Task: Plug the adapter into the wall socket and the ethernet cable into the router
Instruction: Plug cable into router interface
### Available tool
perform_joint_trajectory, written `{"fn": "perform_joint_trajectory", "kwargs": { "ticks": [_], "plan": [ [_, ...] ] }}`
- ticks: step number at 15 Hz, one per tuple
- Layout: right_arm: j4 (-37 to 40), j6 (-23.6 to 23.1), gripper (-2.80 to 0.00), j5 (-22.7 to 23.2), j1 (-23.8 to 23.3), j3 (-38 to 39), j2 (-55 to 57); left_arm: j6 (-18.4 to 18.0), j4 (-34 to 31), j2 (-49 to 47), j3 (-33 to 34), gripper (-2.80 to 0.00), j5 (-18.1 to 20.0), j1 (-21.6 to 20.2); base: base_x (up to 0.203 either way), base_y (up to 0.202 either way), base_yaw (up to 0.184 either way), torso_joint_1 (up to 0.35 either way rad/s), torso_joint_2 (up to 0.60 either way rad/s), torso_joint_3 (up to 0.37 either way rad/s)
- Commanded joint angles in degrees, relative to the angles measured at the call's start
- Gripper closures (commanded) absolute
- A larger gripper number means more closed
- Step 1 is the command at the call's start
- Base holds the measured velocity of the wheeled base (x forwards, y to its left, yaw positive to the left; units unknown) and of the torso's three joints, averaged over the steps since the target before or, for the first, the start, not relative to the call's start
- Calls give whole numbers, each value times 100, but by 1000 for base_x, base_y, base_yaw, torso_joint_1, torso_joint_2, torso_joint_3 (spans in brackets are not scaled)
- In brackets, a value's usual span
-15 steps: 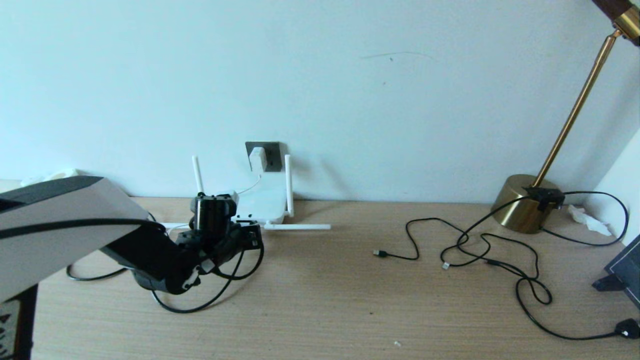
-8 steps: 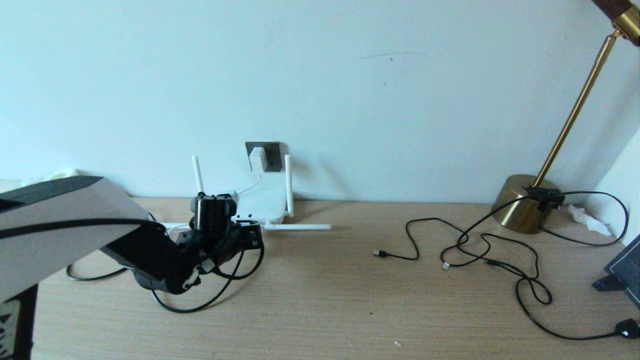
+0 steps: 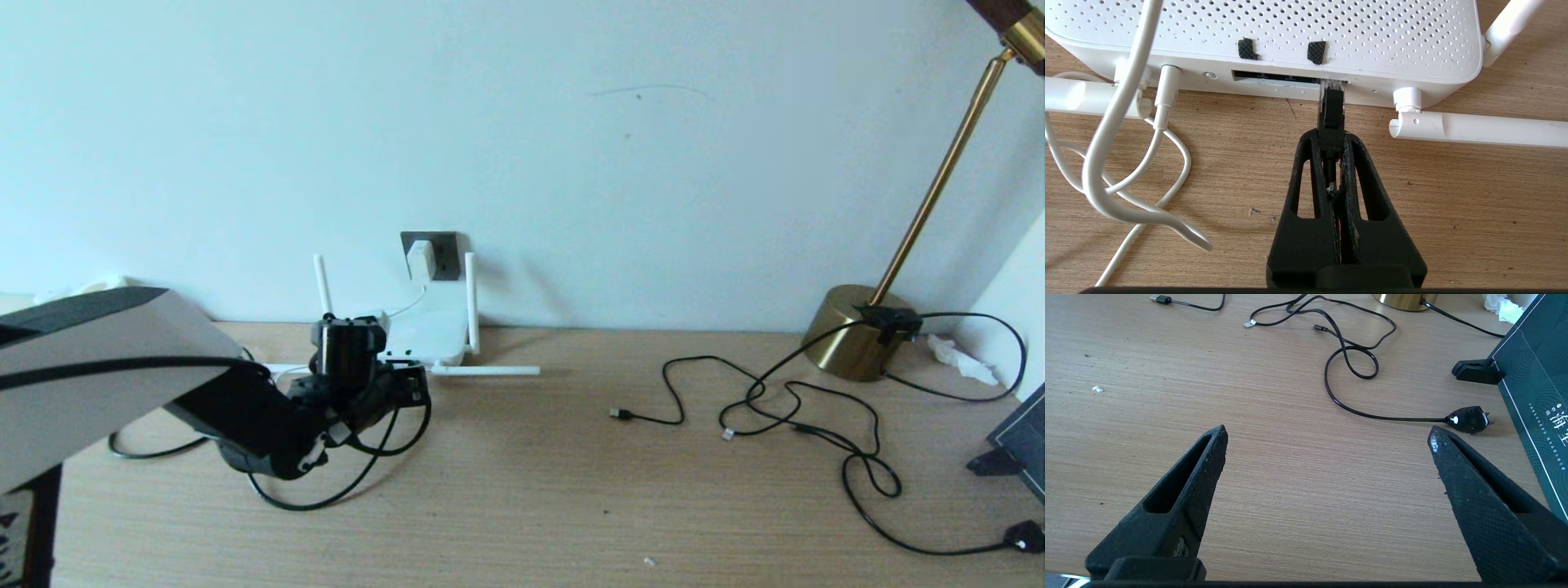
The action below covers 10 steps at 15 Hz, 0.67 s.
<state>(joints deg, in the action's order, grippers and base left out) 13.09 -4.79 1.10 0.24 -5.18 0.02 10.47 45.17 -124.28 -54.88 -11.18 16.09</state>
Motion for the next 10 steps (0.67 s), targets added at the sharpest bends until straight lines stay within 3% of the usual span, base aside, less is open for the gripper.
{"fn": "perform_joint_trajectory", "kwargs": {
  "ticks": [1, 10],
  "plan": [
    [9, -4, -280, -4, 2, 0, 6, 8, 27, -17, -24, 0, -7, -1, 0, 0, 0, 0, 0, 0],
    [9, -4, -280, 5, 2, 0, 6, -1, 27, -43, -93, 0, -7, -10, 0, 0, 0, 0, 0, 0]
  ]
}}
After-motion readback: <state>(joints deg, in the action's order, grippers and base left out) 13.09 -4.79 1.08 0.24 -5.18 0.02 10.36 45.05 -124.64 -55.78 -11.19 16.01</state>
